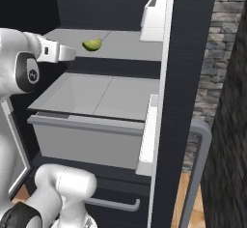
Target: There is a bowl on the dining counter. Grab a lemon wedge from the fridge and place it in the bowl. Then get the liquor bottle and glass cup from the cabinet and place them next to the bowl.
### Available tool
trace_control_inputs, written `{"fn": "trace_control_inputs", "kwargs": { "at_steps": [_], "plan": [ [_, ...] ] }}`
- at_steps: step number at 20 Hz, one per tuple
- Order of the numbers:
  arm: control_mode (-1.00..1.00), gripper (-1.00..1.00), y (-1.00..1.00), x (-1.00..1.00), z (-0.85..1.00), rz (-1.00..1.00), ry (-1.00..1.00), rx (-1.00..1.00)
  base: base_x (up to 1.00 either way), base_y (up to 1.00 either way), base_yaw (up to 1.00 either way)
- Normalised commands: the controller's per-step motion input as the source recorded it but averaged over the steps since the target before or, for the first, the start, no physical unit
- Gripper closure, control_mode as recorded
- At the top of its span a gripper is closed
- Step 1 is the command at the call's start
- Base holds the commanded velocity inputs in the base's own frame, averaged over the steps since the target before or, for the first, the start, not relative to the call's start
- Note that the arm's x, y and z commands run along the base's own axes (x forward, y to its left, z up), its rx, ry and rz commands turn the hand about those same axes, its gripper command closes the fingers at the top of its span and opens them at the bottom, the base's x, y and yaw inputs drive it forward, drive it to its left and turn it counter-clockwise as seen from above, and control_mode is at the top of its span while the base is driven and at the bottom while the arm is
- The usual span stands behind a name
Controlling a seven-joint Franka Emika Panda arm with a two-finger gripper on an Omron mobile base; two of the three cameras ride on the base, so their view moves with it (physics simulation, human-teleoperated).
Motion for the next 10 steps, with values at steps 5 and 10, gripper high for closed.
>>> {"fn": "trace_control_inputs", "kwargs": {
  "at_steps": [5, 10],
  "plan": [
    [-1.0, -1.0, 0.02, 0.37, 0.0, -0.04, 0.0, 0.0, 0.0, 0.0, 0.0],
    [-1.0, -1.0, 0.08, 0.4, 0.0, -0.06, 0.0, 0.0, 0.0, 0.0, 0.0]
  ]
}}
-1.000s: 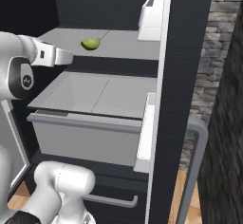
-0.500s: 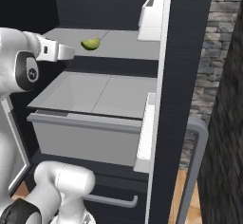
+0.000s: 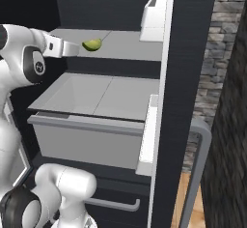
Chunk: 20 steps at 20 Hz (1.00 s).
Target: There is a bowl on the dining counter. Grab a lemon wedge from the fridge and place it in the bowl. Then get the liquor bottle and glass cup from the cabinet and place them next to the bowl.
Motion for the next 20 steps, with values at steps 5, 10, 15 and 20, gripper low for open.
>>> {"fn": "trace_control_inputs", "kwargs": {
  "at_steps": [5, 10, 15, 20],
  "plan": [
    [-1.0, -1.0, 0.11, 0.39, 0.0, -0.1, 0.0, 0.0, 0.0, 0.0, 0.0],
    [-1.0, -1.0, 0.1, 0.38, 0.0, -0.15, 0.0, 0.0, 0.0, 0.0, 0.0],
    [-1.0, -1.0, 0.07, 0.34, 0.0, -0.13, 0.01, 0.0, 0.0, 0.0, 0.0],
    [-1.0, -1.0, 0.02, 0.33, -0.01, -0.02, 0.03, -0.01, 0.0, 0.0, 0.0]
  ]
}}
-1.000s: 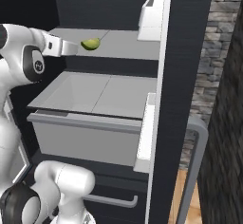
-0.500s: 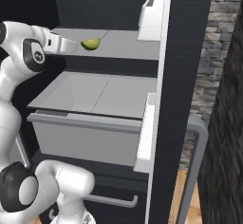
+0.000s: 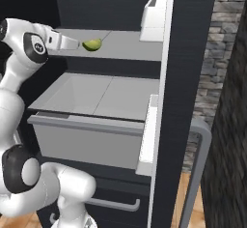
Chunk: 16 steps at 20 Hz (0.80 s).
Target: There is a bowl on the dining counter. Grab a lemon wedge from the fridge and place it in the bowl. Then get the liquor bottle and glass cup from the cabinet and place them next to the bowl.
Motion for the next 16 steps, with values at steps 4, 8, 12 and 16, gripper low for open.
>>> {"fn": "trace_control_inputs", "kwargs": {
  "at_steps": [4, 8, 12, 16],
  "plan": [
    [-1.0, -1.0, 0.0, 0.29, -0.11, 0.0, 0.0, 0.0, 0.0, 0.0, 0.0],
    [-1.0, -1.0, -0.03, 0.25, -0.12, 0.0, 0.0, 0.0, 0.0, 0.0, 0.0],
    [-1.0, -1.0, -0.05, 0.23, -0.09, 0.0, 0.0, 0.0, 0.0, 0.0, 0.0],
    [-1.0, -1.0, -0.1, 0.2, -0.1, 0.0, 0.0, 0.0, 0.0, 0.0, 0.0]
  ]
}}
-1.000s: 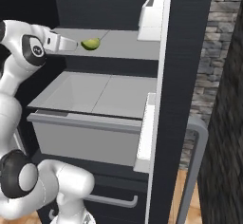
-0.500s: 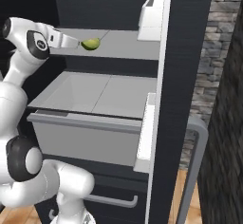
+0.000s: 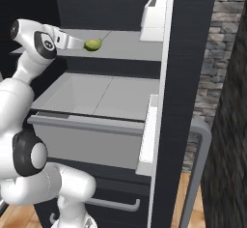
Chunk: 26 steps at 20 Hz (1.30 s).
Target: There is a bowl on the dining counter. Grab a lemon wedge from the fridge and place it in the bowl. Then get the liquor bottle and glass cup from the cabinet and place them next to the bowl.
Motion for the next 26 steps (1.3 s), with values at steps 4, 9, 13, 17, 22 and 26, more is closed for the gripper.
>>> {"fn": "trace_control_inputs", "kwargs": {
  "at_steps": [4, 9, 13, 17, 22, 26],
  "plan": [
    [-1.0, -1.0, -0.15, 0.2, -0.08, 0.0, 0.0, 0.0, 0.0, 0.0, 0.0],
    [-1.0, -1.0, -0.17, 0.18, -0.1, 0.0, 0.0, 0.0, 0.0, 0.0, 0.0],
    [-1.0, -1.0, -0.17, 0.18, -0.13, 0.0, 0.0, 0.0, 0.0, 0.0, 0.0],
    [-1.0, -1.0, -0.18, 0.15, -0.2, 0.0, 0.0, 0.0, 0.0, 0.0, 0.0],
    [-1.0, -1.0, -0.08, 0.07, -0.15, 0.0, 0.0, 0.0, 0.0, 0.0, 0.0],
    [-1.0, -1.0, -0.04, 0.05, -0.13, 0.0, 0.0, 0.0, 0.0, 0.0, 0.0]
  ]
}}
